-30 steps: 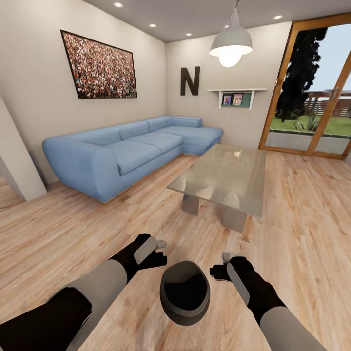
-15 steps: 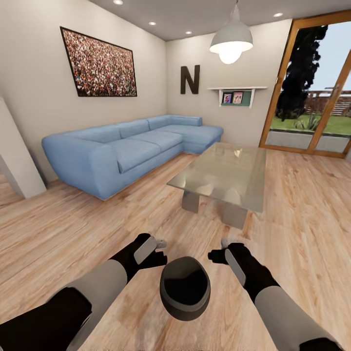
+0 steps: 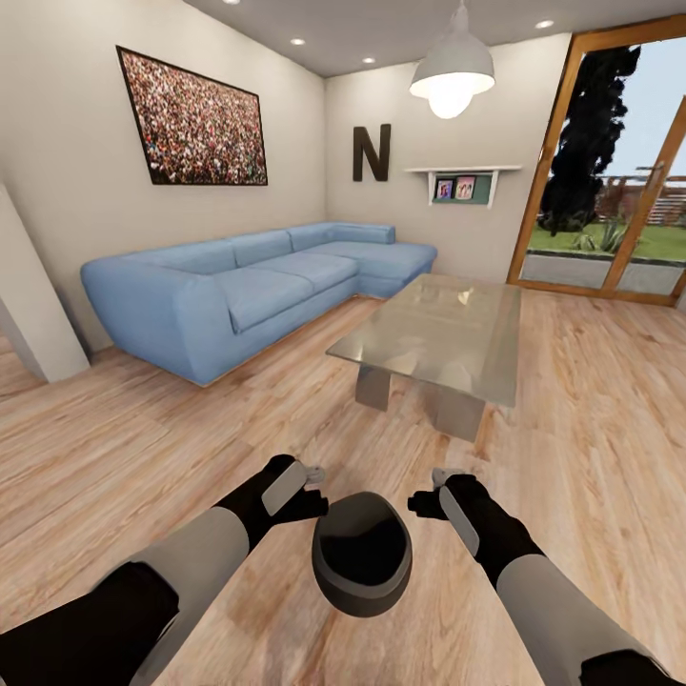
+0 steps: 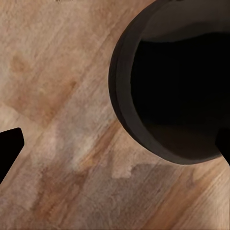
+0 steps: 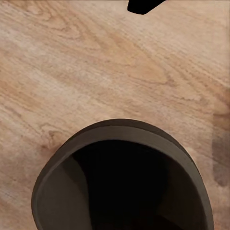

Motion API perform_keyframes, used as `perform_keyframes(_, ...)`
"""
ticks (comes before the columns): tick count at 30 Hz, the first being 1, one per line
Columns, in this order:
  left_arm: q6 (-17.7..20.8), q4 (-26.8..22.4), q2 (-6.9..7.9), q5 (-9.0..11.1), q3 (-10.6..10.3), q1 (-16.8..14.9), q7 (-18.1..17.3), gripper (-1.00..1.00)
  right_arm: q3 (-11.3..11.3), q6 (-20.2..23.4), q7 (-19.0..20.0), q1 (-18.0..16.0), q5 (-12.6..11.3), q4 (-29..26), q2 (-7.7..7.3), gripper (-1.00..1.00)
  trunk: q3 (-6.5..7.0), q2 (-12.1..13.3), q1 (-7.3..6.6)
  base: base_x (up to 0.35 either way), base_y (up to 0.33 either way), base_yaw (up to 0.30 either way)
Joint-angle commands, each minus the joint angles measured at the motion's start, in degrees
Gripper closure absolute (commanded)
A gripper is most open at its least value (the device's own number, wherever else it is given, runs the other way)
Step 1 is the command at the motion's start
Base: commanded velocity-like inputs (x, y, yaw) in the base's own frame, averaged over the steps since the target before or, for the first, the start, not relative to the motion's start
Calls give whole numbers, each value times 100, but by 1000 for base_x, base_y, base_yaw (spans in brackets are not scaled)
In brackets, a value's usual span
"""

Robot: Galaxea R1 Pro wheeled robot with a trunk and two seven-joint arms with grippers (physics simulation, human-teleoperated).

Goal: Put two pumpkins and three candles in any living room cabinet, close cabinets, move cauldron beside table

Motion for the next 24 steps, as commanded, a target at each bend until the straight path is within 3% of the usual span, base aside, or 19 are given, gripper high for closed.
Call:
perform_keyframes(1,-9,-9,0,1,0,-1,0,-100,0,1,0,-2,0,-1,0,-100,-18,-42,22,0,0,0)
perform_keyframes(7,-272,-51,0,6,7,-5,3,-100,14,8,-1,0,1,-4,47,-100,-128,-264,145,0,0,0)
perform_keyframes(10,-610,16,19,11,30,-5,32,-100,18,10,0,-2,1,1,54,-100,-194,-268,153,0,0,0)
perform_keyframes(18,-730,56,68,-17,318,-5,61,-100,19,7,0,0,7,3,53,-100,-372,-279,174,0,0,0)
perform_keyframes(24,-989,59,156,-26,341,-5,69,-100,19,7,0,-1,7,3,53,-100,-505,-287,189,0,0,0)
